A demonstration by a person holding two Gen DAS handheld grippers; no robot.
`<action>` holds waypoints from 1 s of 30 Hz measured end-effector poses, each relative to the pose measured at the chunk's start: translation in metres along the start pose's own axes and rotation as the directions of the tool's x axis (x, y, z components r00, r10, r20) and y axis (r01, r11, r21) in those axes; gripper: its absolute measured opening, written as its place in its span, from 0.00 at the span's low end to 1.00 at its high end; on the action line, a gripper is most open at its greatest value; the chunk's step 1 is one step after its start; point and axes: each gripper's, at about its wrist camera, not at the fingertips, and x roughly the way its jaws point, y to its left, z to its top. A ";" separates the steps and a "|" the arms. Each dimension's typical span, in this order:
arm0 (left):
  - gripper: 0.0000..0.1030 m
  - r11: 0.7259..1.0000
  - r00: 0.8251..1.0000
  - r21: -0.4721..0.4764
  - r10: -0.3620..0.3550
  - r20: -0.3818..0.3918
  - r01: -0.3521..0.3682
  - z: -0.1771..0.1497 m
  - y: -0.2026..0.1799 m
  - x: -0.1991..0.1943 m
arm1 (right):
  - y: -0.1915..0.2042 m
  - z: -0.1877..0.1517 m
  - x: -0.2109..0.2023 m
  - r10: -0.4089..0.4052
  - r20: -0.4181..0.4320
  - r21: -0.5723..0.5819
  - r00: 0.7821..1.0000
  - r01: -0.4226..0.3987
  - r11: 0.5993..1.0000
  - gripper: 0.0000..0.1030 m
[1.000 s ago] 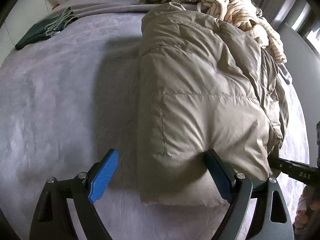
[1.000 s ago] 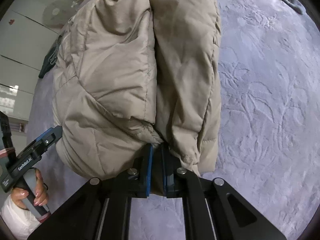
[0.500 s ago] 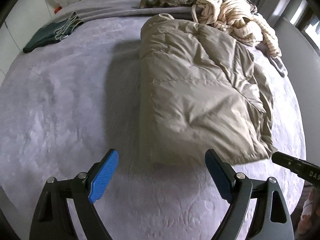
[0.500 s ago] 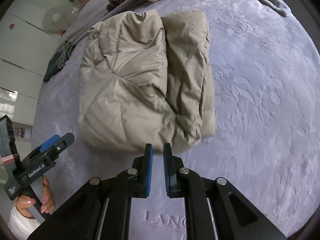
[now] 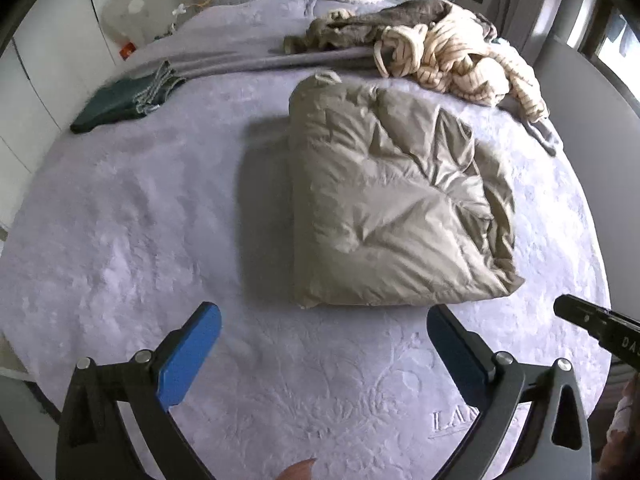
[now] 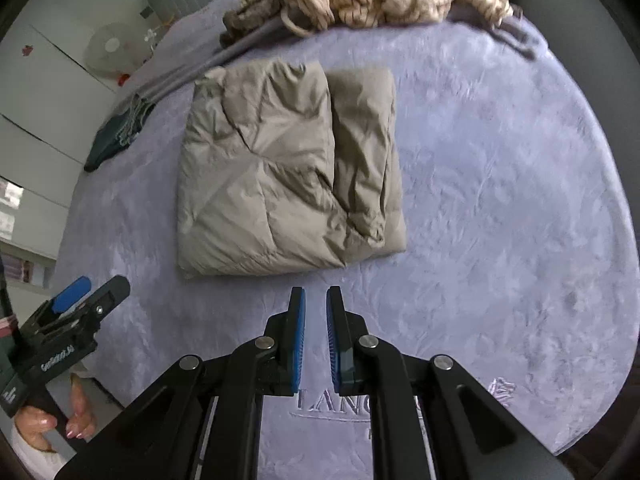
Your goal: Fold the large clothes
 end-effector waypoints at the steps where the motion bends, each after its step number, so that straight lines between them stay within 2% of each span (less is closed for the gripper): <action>1: 1.00 1.000 1.000 -0.002 0.002 0.006 -0.002 0.001 0.000 -0.004 | 0.001 0.001 -0.004 -0.006 0.014 -0.002 1.000 0.006 1.000 0.12; 7: 1.00 1.000 0.998 -0.004 0.030 0.054 -0.030 0.010 -0.001 -0.032 | 0.016 0.011 -0.031 -0.035 0.089 -0.034 0.995 0.038 0.999 0.13; 9: 1.00 1.000 0.997 -0.013 0.028 0.069 -0.027 0.014 -0.002 -0.042 | 0.021 0.014 -0.039 -0.046 0.113 -0.050 0.992 0.052 0.997 0.25; 11: 1.00 0.999 0.996 -0.027 0.031 0.085 -0.028 0.018 0.000 -0.051 | 0.027 0.015 -0.047 -0.067 0.145 -0.063 0.987 0.077 0.995 0.64; 12: 1.00 0.999 0.995 -0.031 0.030 0.091 -0.027 0.020 0.000 -0.054 | 0.030 0.016 -0.053 -0.078 0.171 -0.071 0.982 0.091 0.993 0.67; 15: 1.00 0.999 0.993 -0.034 0.042 0.115 -0.039 0.025 0.000 -0.063 | 0.037 0.019 -0.062 -0.104 0.213 -0.089 0.971 0.125 0.988 0.72; 16: 1.00 0.999 0.992 -0.033 0.047 0.120 -0.044 0.026 -0.001 -0.065 | 0.038 0.020 -0.065 -0.107 0.222 -0.091 0.969 0.130 0.987 0.79; 21: 1.00 0.998 0.989 -0.039 0.054 0.136 -0.049 0.031 0.001 -0.071 | 0.044 0.026 -0.072 -0.128 0.258 -0.100 0.958 0.158 0.982 0.82; 26: 1.00 0.998 0.988 -0.044 0.060 0.145 -0.054 0.034 0.003 -0.074 | 0.046 0.031 -0.076 -0.150 0.286 -0.105 0.946 0.187 0.977 1.00; 30: 1.00 0.997 0.986 -0.047 0.071 0.148 -0.064 0.035 0.002 -0.074 | 0.047 0.034 -0.077 -0.150 0.290 -0.105 0.945 0.188 0.977 1.00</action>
